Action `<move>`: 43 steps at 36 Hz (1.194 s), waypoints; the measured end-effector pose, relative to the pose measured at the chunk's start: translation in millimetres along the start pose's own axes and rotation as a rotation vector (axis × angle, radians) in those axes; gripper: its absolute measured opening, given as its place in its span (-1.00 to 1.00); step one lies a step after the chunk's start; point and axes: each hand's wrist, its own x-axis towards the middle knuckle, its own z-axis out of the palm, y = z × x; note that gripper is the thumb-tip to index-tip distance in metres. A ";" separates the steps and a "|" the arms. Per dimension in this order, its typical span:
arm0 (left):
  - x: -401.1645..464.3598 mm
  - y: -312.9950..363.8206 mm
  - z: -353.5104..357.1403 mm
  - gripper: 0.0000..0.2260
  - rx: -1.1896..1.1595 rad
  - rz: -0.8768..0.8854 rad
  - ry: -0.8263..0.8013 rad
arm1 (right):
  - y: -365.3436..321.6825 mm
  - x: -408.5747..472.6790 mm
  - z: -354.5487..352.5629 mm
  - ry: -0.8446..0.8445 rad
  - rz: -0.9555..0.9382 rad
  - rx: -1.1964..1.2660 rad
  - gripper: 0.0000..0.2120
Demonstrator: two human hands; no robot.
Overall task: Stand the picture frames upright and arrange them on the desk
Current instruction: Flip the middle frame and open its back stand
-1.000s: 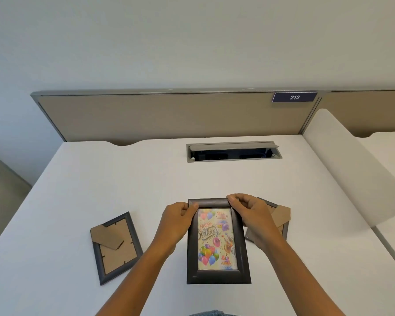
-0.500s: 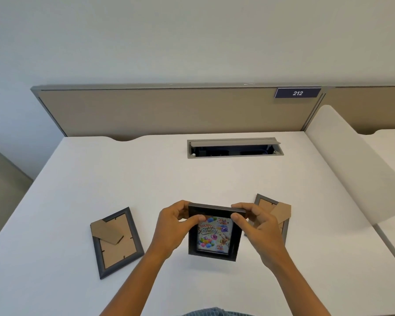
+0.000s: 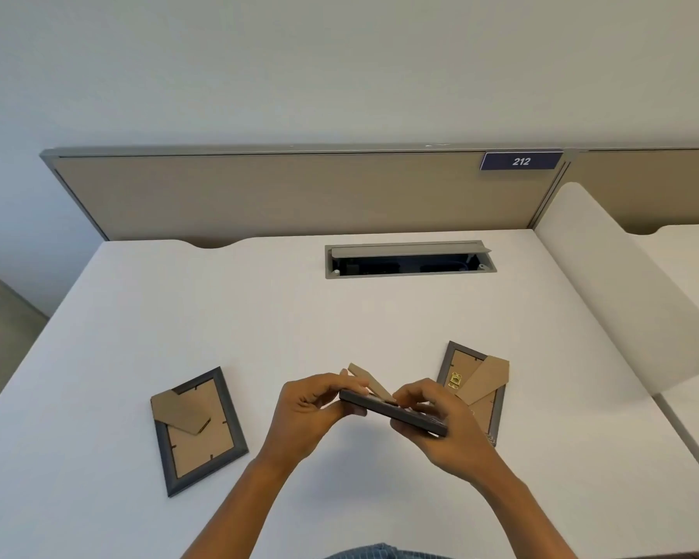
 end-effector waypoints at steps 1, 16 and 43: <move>-0.2 -2.0 0.0 -0.85 0.003 0.004 0.001 | 1.6 0.5 -0.3 -0.007 -0.007 -0.016 -0.70; 2.5 -7.8 -0.1 -0.85 -0.032 0.025 -0.023 | 4.4 0.4 4.0 -0.167 0.238 0.054 -0.58; 49.0 -51.5 10.5 -0.81 -0.036 -0.310 0.032 | 19.7 16.3 19.8 -0.003 0.612 0.697 -0.04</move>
